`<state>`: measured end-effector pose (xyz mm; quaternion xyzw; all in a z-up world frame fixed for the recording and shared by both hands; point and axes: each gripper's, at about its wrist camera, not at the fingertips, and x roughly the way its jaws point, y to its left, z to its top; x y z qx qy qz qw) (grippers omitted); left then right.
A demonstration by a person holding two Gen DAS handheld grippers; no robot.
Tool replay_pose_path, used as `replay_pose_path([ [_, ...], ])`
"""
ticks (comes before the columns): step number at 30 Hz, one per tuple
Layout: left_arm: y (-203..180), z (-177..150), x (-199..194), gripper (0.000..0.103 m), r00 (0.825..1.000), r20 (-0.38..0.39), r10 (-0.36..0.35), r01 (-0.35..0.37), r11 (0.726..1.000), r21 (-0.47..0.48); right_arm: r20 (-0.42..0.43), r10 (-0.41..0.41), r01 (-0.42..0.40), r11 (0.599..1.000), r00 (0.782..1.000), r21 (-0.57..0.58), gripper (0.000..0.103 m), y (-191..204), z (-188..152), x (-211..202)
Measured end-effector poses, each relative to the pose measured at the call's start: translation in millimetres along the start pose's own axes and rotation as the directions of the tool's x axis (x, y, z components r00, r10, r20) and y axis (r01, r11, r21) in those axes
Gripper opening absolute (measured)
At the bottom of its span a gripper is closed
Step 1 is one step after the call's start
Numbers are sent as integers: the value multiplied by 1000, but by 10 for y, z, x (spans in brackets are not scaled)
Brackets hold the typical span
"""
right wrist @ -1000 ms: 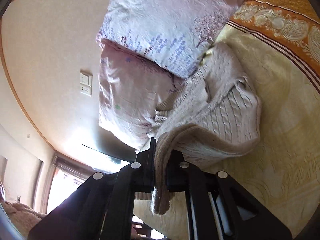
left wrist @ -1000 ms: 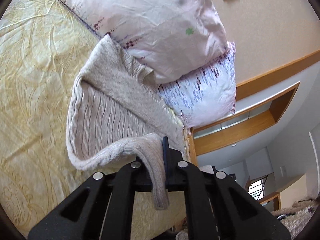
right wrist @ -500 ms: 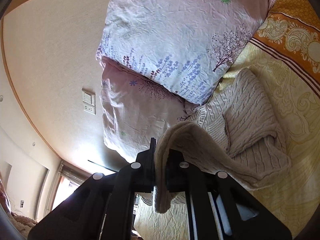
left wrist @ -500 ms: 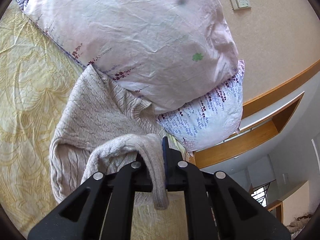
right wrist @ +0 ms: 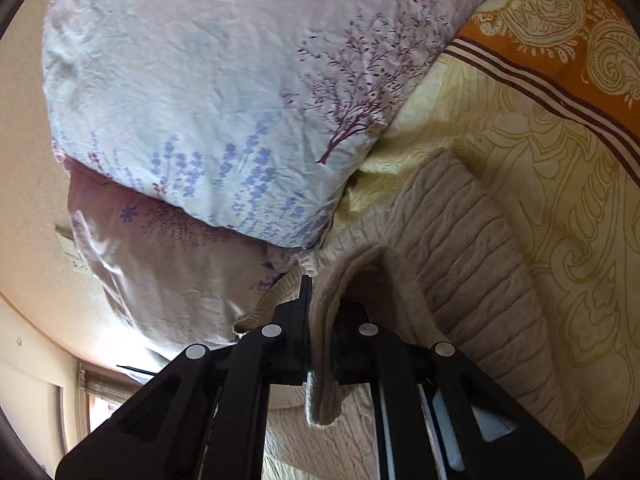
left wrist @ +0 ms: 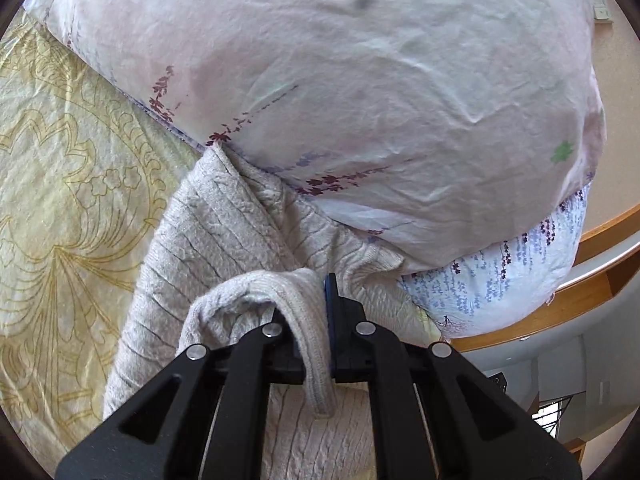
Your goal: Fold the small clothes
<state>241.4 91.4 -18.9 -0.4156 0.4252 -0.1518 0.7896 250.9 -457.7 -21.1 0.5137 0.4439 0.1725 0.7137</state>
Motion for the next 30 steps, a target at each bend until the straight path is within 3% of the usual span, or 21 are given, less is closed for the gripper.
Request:
replay_pose_path([
  [4, 134, 25, 113, 7, 1000, -5, 8, -8, 997, -78, -17, -40, 41, 997, 999, 66, 8, -112, 61, 101],
  [7, 207, 34, 160, 7, 1000, 2, -9, 9, 990, -142, -32, -22, 26, 992, 999, 124, 11, -146, 102, 142],
  [8, 218, 43, 167, 8, 1000, 4, -15, 15, 987, -157, -34, -5, 10, 990, 999, 143, 15, -159, 118, 138],
  [10, 220, 64, 182, 10, 1000, -3, -22, 21, 985, -171, -26, 43, -37, 982, 999, 187, 36, -181, 164, 115],
  [12, 209, 90, 192, 18, 1000, -4, -29, 28, 984, -175, 2, 83, -82, 972, 997, 221, 43, -193, 219, 79],
  [15, 161, 118, 207, 28, 999, 9, -39, 40, 985, -171, 15, 76, -77, 973, 997, 217, 43, -182, 302, 47],
  [19, 93, 149, 257, 30, 1000, 10, -25, 26, 988, -153, 7, 48, -48, 979, 999, 199, 43, -194, 317, 96],
  [25, 17, 163, 295, 32, 1000, -2, -2, 1, 993, -122, 42, -56, 51, 992, 998, 117, 42, -69, 296, 126],
  [27, -59, 165, 214, 44, 1000, 1, 26, -25, 997, -77, 92, -124, 125, 992, 988, -7, 42, 122, 293, -6],
  [29, -151, 156, 46, 65, 997, 36, 75, -75, 997, 1, 129, -171, 188, 972, 977, -138, 42, 288, 245, -138],
  [30, -188, 139, -41, 68, 993, 54, 104, -107, 993, 42, 133, -193, 216, 956, 972, -196, 42, 354, 213, -184],
])
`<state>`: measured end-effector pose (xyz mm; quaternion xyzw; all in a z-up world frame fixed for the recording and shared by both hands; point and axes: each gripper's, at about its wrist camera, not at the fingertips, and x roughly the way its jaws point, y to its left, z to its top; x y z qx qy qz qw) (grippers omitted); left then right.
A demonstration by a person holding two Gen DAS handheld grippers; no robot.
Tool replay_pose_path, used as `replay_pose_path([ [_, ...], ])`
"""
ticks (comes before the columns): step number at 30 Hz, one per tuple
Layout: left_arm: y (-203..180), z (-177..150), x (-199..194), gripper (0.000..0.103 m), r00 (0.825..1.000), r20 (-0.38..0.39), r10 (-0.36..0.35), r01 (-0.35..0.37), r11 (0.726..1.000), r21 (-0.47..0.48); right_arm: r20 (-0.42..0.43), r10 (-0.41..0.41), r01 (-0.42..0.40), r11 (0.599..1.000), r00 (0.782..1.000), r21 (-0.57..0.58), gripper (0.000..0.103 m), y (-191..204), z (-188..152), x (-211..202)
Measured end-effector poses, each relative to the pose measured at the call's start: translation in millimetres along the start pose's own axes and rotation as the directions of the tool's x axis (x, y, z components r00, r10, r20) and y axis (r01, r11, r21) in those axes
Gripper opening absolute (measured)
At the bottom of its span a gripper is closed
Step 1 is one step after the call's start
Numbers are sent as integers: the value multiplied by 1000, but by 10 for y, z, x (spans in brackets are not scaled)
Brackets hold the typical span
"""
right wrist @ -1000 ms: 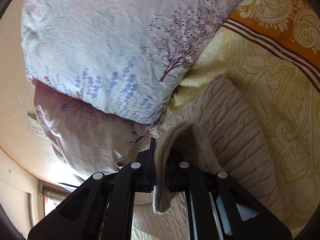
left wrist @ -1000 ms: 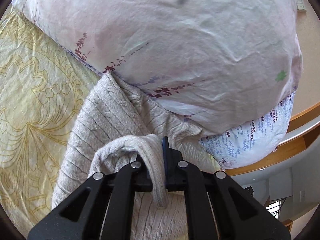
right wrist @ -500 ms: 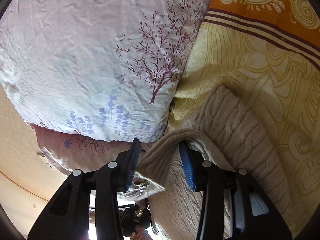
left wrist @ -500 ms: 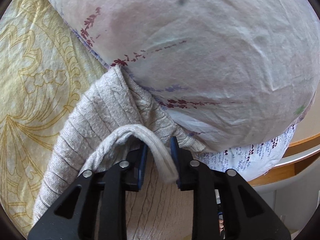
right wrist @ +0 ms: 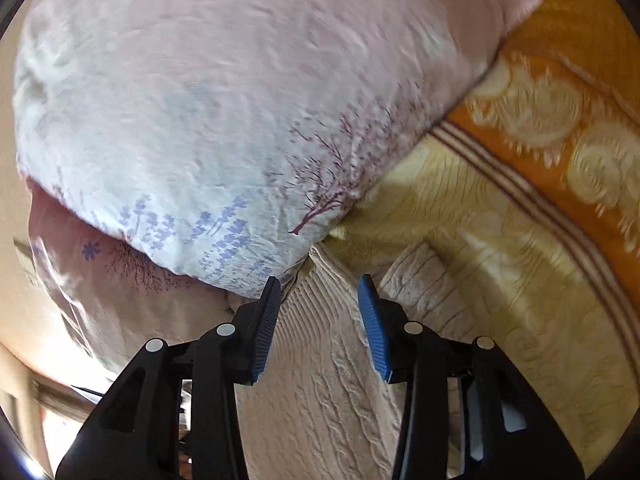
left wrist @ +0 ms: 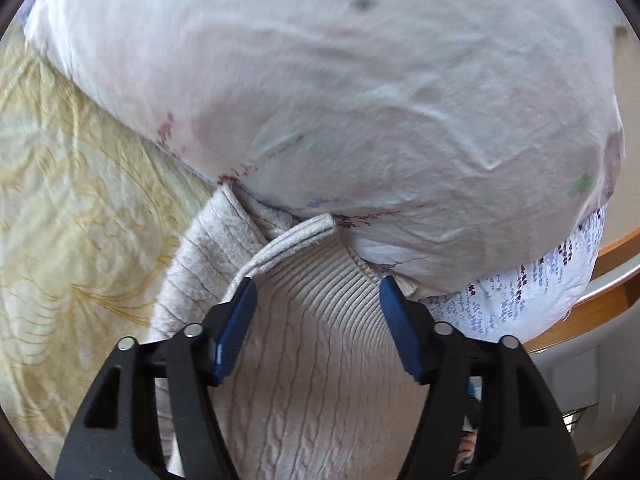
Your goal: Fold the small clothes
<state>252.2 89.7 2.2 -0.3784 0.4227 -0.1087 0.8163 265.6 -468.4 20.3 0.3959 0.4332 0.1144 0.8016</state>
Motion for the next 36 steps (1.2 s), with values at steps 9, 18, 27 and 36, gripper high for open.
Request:
replay_pose_path([
  [9, -54, -482, -279, 65, 980, -58, 192, -167, 940, 297, -86, -157, 135, 967, 984, -218, 42, -31, -450, -149],
  [18, 19, -680, -229, 36, 972, -85, 221, -184, 930, 318, -119, -186, 146, 948, 975, -283, 12, -161, -782, -310],
  [27, 95, -605, -244, 14, 963, -112, 244, -192, 917, 349, -76, -184, 164, 962, 980, -217, 11, -168, -880, -707],
  [36, 30, -580, -265, 22, 962, -134, 238, -168, 901, 400, -104, -142, 128, 983, 984, -133, 32, -390, -870, -635],
])
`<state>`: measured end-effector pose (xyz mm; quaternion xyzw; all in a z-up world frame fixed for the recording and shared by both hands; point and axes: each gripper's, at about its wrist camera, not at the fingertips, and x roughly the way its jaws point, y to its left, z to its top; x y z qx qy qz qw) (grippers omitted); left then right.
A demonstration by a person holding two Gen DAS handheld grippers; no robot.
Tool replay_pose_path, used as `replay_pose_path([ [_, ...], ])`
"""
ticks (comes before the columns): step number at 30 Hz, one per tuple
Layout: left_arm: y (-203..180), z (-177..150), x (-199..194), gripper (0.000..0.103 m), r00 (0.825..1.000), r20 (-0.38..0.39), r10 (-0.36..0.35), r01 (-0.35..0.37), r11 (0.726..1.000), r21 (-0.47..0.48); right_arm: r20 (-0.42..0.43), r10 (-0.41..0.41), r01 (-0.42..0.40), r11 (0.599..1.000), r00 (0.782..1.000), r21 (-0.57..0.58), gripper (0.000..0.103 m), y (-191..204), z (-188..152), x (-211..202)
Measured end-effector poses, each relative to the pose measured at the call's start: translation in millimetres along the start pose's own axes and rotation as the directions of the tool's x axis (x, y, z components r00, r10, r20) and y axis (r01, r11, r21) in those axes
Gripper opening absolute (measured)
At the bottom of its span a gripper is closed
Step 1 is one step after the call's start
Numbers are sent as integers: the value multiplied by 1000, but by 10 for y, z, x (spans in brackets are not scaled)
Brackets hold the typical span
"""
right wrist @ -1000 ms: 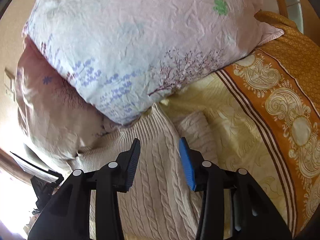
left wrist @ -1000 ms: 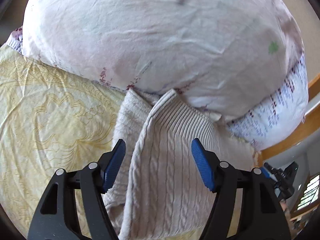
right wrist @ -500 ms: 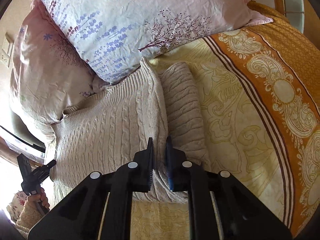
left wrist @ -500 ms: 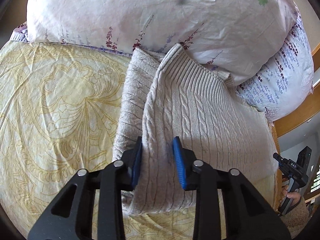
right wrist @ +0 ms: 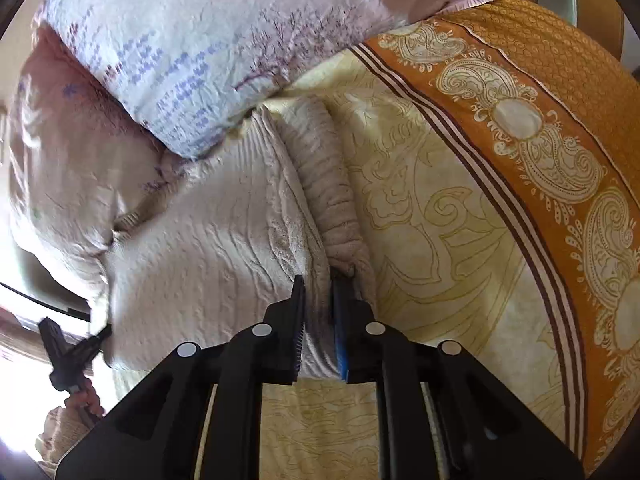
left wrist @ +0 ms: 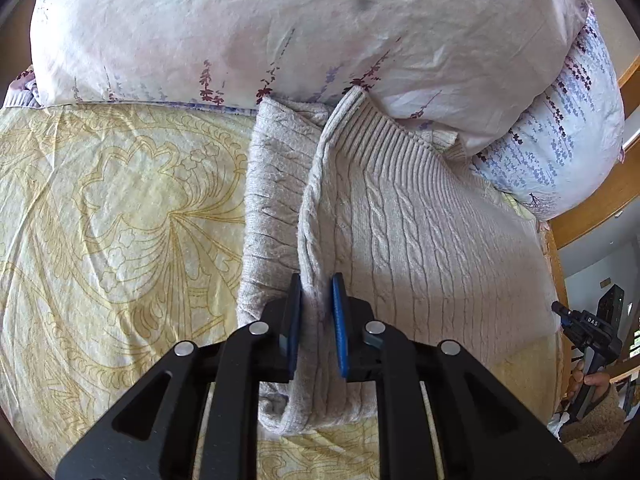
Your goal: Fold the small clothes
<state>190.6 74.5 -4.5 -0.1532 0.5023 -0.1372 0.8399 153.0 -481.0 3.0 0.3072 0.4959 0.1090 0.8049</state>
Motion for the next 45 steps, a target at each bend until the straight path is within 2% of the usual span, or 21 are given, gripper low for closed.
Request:
replay_pose_path([
  [1, -9, -25, -45, 27, 1000, 6, -11, 11, 1000, 7, 18, 7, -7, 1000, 1000, -11, 56, 2, 1, -60],
  [2, -16, -60, -87, 33, 1000, 12, -20, 20, 1000, 11, 30, 8, -7, 1000, 1000, -27, 64, 1, -5, -115],
  [5, -31, -173, -142, 34, 1000, -3, -17, 17, 1000, 19, 15, 11, -11, 999, 1000, -50, 66, -18, -55, -173],
  [6, -32, -210, -151, 33, 1000, -8, -17, 17, 1000, 20, 7, 5, -5, 998, 1000, -59, 63, -19, -85, -166],
  [9, -31, -293, -144, 30, 1000, -18, -18, 18, 1000, 12, -30, -16, 13, 995, 999, -94, 30, 31, -147, -63],
  [11, -16, -313, -130, 23, 1000, -18, -16, 17, 1000, 1, -38, -32, 27, 993, 999, -111, 23, 69, -178, -16],
  [12, 0, -312, -123, 18, 1000, -20, -14, 14, 1000, -8, -40, -41, 36, 993, 998, -114, 14, 83, -182, 8],
  [14, 33, -302, -115, 10, 1000, -28, -5, 4, 1000, -16, -29, -54, 51, 993, 998, -110, 10, 72, -181, -17],
  [17, 57, -294, -99, 9, 999, -49, 19, -19, 1000, 2, -24, -112, 108, 987, 993, -114, 9, 13, -165, -42],
  [20, 23, -286, -94, 10, 998, -53, 39, -37, 999, 34, -44, -133, 126, 984, 990, -126, 9, -1, -170, 16],
  [22, 9, -266, -138, 14, 998, -31, 52, -51, 998, 27, -33, -145, 139, 980, 989, -139, 10, 66, -152, 10],
  [23, 0, -253, -186, 24, 998, -5, 64, -64, 998, 16, -13, -147, 143, 979, 989, -146, 12, 114, -138, -13],
  [24, -16, -227, -237, 38, 997, 25, 78, -78, 997, 4, 10, -155, 155, 976, 988, -156, 22, 160, -119, -37],
  [25, -36, -202, -287, 42, 995, 55, 79, -79, 997, -5, 43, -163, 168, 972, 986, -166, 35, 215, -101, -70],
  [26, -79, -173, -332, 51, 993, 85, 85, -85, 996, -7, 83, -163, 176, 968, 983, -180, 53, 282, -81, -109],
  [27, -140, -138, -357, 61, 990, 107, 88, -88, 996, -2, 122, -156, 178, 963, 980, -203, 60, 367, -59, -137],
  [30, -410, -39, -278, 78, 990, 119, 72, -79, 996, 50, 169, -157, 205, 927, 973, -313, 60, 663, -2, -54],
  [32, -609, 22, -135, 82, 992, 104, 73, -83, 993, 88, 154, -153, 201, 907, 976, -369, 60, 816, 13, 98],
  [36, -936, 69, 230, 83, 995, 45, 89, -95, 984, 150, 99, -158, 185, 891, 982, -414, 48, 958, -9, 423],
  [41, -1066, 15, 480, 83, 985, 9, 172, -170, 964, 204, 52, -198, 201, 880, 979, -430, 48, 949, -36, 591],
  [45, -1065, -1, 521, 84, 983, 10, 185, -182, 959, 216, 15, -210, 198, 896, 978, -397, 49, 854, -46, 656],
])
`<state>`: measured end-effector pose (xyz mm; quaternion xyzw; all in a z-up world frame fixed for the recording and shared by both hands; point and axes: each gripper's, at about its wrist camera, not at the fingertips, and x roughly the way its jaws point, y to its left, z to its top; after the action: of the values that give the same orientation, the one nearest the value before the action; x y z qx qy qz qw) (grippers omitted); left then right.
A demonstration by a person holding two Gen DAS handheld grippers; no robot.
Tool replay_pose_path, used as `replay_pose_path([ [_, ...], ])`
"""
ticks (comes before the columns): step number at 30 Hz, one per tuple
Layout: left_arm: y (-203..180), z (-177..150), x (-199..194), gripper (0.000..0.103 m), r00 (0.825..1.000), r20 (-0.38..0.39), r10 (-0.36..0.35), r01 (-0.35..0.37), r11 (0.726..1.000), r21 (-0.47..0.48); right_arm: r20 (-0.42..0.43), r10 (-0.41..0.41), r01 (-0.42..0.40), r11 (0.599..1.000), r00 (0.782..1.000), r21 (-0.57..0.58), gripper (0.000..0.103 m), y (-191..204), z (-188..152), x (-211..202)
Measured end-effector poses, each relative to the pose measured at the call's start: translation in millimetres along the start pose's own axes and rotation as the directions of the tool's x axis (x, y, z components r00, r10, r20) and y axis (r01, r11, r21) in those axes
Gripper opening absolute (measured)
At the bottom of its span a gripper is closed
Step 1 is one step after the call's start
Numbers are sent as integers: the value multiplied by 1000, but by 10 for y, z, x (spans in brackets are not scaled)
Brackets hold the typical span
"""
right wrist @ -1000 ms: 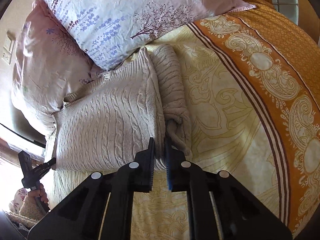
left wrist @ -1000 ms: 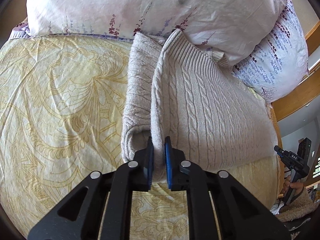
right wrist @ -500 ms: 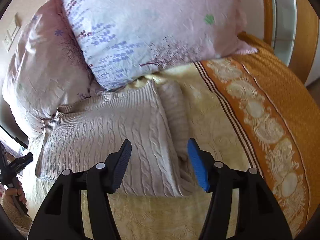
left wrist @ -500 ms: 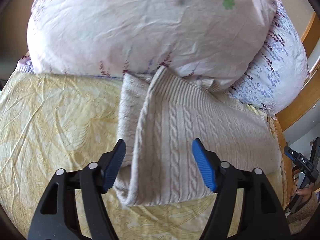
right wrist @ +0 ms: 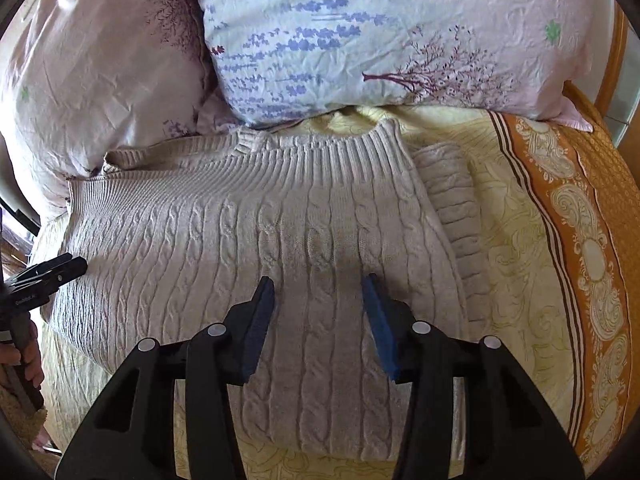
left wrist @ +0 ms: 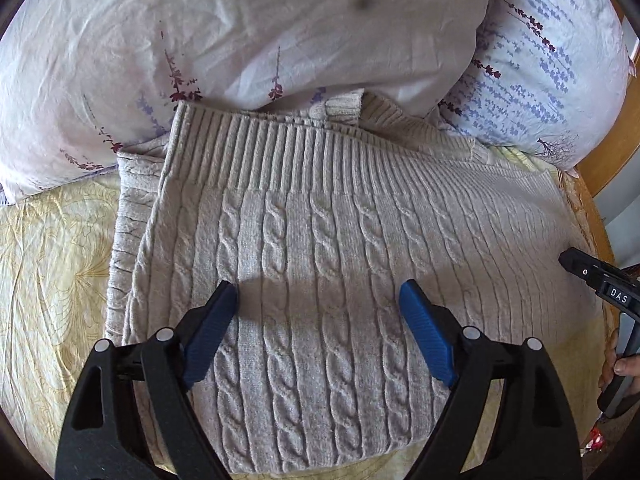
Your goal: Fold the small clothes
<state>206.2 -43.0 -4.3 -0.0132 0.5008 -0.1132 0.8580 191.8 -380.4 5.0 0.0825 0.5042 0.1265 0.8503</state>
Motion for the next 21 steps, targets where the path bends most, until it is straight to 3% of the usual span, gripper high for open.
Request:
replay_pose_path([
  [9, -42, 33, 60, 91, 1000, 9, 12, -12, 1000, 18, -29, -9, 9, 1000, 1000, 14, 54, 43, 128, 89],
  [11, 10, 59, 14, 91, 999, 34, -11, 12, 1000, -25, -14, -5, 6, 1000, 1000, 10, 61, 122, 169, 55],
  [15, 393, 74, -137, 91, 996, 91, 13, 2, 987, -163, 8, 25, -24, 998, 1000, -61, 72, 399, 191, 30],
  [21, 954, 76, -183, 90, 996, 82, 39, -14, 957, -289, -19, 58, -60, 987, 998, -149, 77, 805, 190, 171],
])
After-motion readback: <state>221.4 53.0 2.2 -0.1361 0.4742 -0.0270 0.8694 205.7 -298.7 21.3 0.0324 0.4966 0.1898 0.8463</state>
